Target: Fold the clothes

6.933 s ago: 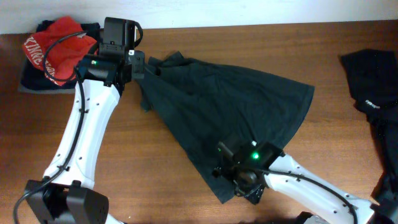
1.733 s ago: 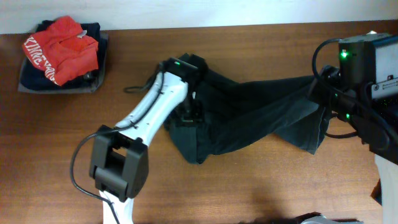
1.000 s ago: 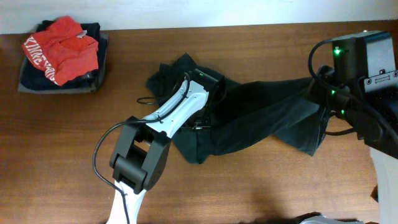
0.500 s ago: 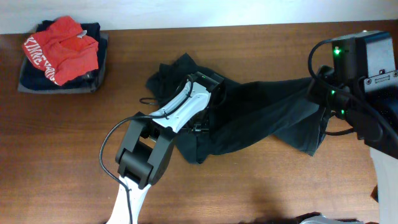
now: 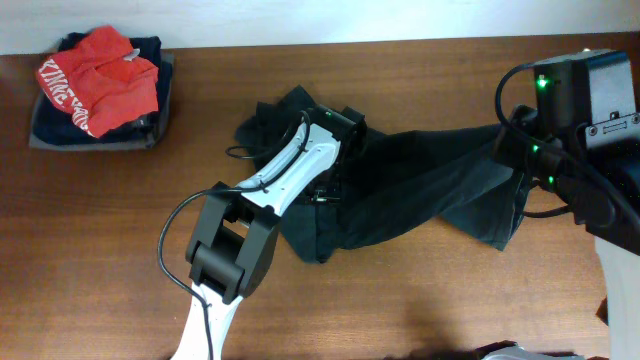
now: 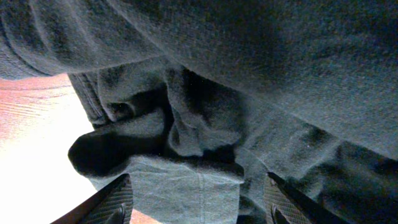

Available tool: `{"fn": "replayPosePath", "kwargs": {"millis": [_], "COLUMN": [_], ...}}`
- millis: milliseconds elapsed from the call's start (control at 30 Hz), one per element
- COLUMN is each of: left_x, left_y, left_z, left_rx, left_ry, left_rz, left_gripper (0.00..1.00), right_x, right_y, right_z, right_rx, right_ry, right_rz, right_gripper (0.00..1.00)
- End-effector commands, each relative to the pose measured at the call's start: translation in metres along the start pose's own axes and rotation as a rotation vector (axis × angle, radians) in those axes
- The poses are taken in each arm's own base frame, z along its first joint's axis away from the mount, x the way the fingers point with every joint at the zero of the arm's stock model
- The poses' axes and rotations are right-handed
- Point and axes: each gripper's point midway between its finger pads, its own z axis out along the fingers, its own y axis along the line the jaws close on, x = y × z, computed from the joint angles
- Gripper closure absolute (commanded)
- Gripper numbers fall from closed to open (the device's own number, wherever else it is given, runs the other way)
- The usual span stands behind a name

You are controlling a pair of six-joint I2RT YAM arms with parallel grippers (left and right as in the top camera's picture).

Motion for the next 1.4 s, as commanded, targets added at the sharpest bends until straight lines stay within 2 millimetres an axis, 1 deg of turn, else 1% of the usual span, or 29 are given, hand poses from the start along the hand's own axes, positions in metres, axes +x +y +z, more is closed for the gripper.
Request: {"fn": "replayPosePath", "kwargs": {"millis": [0,100,233,433,533,600,633,733,767,900,1000,1100,1200,1367], "left_x": [-0.002,-0.003,0.004,0.007,0.009,0.01,0.01,0.012,0.013,0.012,0.008,-0.006,-0.023,-0.058], "left_y": [-0.005,-0.006,-0.005,-0.003,0.0,0.001,0.001,0.003,0.004,0.005,0.01,0.018,0.027,0.04], "left_z": [0.003,0.008,0.024,0.026,0.026,0.026,0.026,0.025,0.024,0.02,0.006,-0.019,-0.053,-0.118], "left_rx": [0.004,0.001,-0.032,-0.046,-0.052,-0.055,-0.057,-0.064,-0.067,-0.069,-0.093,-0.121,-0.138,-0.058], "left_ry": [0.0,0.005,0.058,0.075,0.085,0.089,0.091,0.095,0.099,0.1,0.079,0.016,-0.078,-0.268], "left_rz": [0.018,0.019,0.029,0.032,0.031,0.032,0.033,0.034,0.035,0.035,0.036,0.033,0.019,-0.058], "left_gripper": [0.33,0.33,0.33,0.37,0.43,0.5,0.57,0.9,0.99,0.99,0.99,0.99,0.99,0.99], "right_x": [-0.006,-0.006,-0.006,-0.005,-0.005,-0.005,-0.005,-0.005,-0.005,-0.005,-0.005,-0.006,-0.008,-0.017], "right_y": [-0.006,-0.006,-0.006,-0.006,-0.006,-0.006,-0.006,-0.006,-0.006,-0.006,-0.006,-0.006,-0.008,-0.016], "right_z": [-0.002,-0.002,-0.002,-0.002,-0.002,-0.002,-0.002,-0.002,-0.002,-0.002,-0.002,-0.002,-0.002,-0.002], "right_rx": [0.026,0.023,0.023,0.025,0.025,0.024,0.024,0.024,0.024,0.024,0.025,0.024,0.036,0.068], "right_ry": [-0.026,-0.024,-0.024,-0.021,-0.022,-0.022,-0.022,-0.022,-0.022,-0.022,-0.022,-0.025,-0.038,-0.071], "right_rz": [0.011,0.011,0.011,0.01,0.01,0.01,0.01,0.01,0.01,0.01,0.01,0.011,0.013,0.038], "right_gripper": [0.96,0.96,0.96,0.96,0.96,0.96,0.96,0.96,0.96,0.96,0.96,0.96,0.96,0.95]}}
